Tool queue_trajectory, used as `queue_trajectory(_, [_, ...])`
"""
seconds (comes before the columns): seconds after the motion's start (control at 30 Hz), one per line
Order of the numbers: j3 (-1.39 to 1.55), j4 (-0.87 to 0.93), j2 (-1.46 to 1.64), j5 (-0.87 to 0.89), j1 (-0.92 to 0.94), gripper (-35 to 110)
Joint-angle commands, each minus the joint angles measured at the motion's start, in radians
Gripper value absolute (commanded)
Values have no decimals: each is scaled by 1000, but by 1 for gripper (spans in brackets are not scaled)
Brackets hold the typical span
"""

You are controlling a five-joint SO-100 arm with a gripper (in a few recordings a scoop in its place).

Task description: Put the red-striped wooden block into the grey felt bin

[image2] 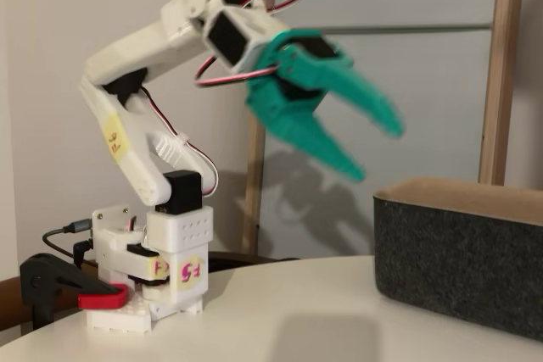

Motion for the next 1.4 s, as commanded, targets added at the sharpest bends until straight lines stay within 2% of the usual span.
queue_trajectory(0.0, [34, 5, 52, 49, 170, 18])
queue_trajectory(0.2, [120, 6, 61, 55, 411, 14])
queue_trajectory(0.43, [327, 5, 126, 51, 563, 12])
queue_trajectory(0.67, [534, 3, 282, 46, 627, 8])
queue_trajectory(1.13, [839, 2, 788, 37, 687, 4])
queue_trajectory(1.37, [937, 2, 905, 40, 701, 3])
